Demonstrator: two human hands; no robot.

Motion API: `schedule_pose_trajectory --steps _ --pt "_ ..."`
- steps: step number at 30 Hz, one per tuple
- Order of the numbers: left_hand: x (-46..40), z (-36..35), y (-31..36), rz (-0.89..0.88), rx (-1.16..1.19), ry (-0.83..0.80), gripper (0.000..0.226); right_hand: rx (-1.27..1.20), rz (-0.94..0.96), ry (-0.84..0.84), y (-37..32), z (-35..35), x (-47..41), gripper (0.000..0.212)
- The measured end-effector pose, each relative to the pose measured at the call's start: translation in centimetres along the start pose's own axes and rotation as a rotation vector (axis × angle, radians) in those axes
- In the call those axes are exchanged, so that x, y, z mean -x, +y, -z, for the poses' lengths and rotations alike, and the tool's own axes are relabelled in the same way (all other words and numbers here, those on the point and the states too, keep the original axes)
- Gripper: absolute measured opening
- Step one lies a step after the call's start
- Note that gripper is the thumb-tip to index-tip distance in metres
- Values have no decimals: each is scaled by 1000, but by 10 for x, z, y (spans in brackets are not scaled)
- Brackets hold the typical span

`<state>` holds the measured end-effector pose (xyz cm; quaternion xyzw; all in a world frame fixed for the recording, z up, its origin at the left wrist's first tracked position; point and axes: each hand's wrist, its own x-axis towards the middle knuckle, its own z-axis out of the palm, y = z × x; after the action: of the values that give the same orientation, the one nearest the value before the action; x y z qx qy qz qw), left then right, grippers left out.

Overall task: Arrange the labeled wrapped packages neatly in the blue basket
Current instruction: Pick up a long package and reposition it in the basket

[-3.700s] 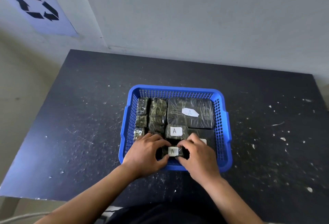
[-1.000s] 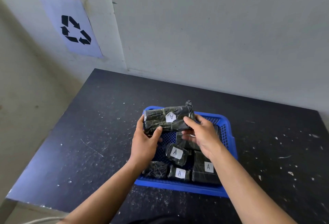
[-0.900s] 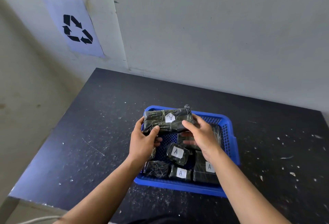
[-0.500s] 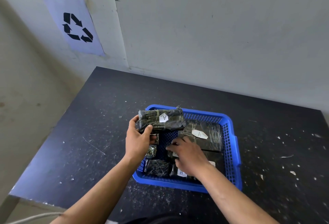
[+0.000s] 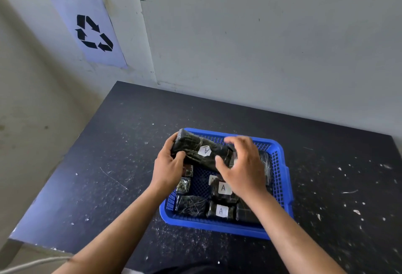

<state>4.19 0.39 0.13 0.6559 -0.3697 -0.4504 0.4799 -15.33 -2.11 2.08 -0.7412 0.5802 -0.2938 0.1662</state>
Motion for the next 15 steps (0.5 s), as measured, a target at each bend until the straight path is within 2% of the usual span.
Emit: schedule_pose_trajectory --steps 2,4,5,6,8,10,13,15 --pt "-7 0 11 -25 10 -52 50 37 -69 -193 -2 4 -15 59" --pt "-13 -2 22 -12 67 -101 51 70 -181 -385 -1 4 -25 61" --pt "-15 -4 26 5 95 -106 50 12 -264 -410 0 4 -28 57" --pt "-16 -5 28 33 133 -97 48 -127 -378 -387 1 3 -29 51" --pt "-14 -6 30 122 210 -60 40 -551 -699 -310 4 2 -31 45" --pt "-9 -5 27 208 196 -62 31 -894 -936 -230 8 0 -34 43" --pt "0 -3 19 242 -15 -183 26 -1076 -1015 -41 13 -4 -44 38" --pt "6 -4 15 239 -148 -253 25 -1056 -987 -57 10 -11 -46 33"
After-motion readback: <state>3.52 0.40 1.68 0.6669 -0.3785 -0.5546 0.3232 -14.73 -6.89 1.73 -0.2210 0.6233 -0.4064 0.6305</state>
